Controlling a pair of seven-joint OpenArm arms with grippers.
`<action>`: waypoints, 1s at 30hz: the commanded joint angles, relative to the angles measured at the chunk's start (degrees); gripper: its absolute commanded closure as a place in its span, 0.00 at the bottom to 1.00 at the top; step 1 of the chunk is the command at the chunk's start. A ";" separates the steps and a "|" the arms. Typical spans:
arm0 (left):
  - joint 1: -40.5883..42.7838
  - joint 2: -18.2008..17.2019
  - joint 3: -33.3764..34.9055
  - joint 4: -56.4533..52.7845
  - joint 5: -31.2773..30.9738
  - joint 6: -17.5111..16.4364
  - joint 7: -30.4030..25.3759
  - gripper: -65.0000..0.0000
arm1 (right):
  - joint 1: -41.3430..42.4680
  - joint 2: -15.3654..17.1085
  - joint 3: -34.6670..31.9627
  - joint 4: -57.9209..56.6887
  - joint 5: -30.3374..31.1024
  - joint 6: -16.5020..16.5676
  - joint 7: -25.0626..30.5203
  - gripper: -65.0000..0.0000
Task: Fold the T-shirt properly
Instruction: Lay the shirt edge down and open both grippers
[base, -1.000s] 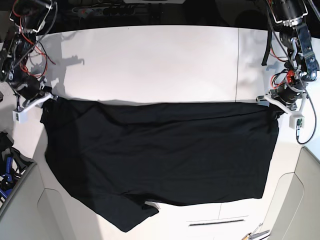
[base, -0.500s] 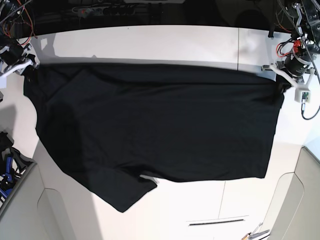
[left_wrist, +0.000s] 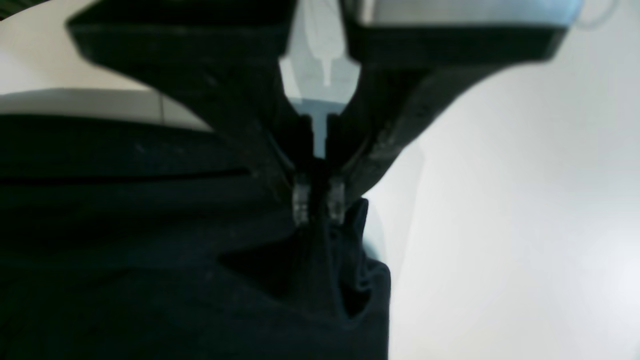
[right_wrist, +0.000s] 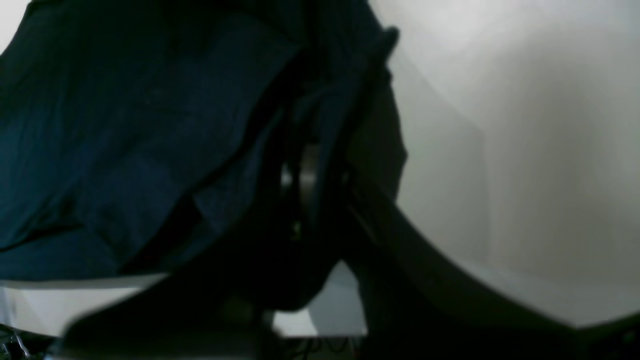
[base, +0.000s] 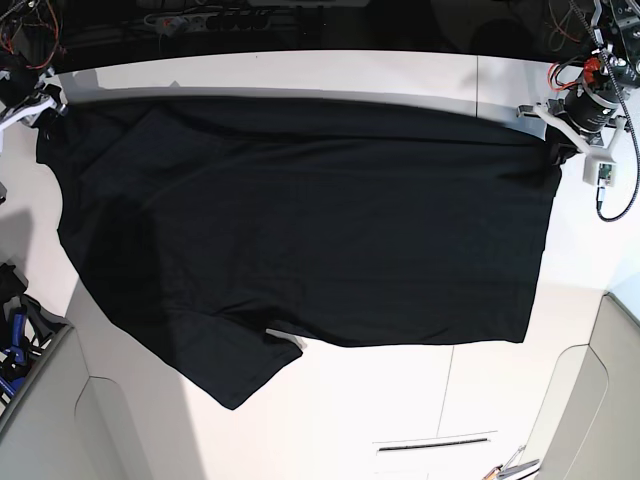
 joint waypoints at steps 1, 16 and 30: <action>0.04 -0.48 -0.55 1.07 -0.46 0.20 -0.39 0.92 | -0.02 1.14 0.59 0.96 0.33 0.17 1.25 1.00; -1.14 -0.39 -12.15 2.67 -10.71 -0.55 0.48 0.58 | 6.01 3.89 4.81 0.96 -3.32 -0.33 8.17 0.55; -7.08 -1.01 -12.98 2.60 -11.37 -1.33 0.46 0.58 | 28.22 8.13 -5.57 -12.31 -16.72 -3.34 14.99 0.55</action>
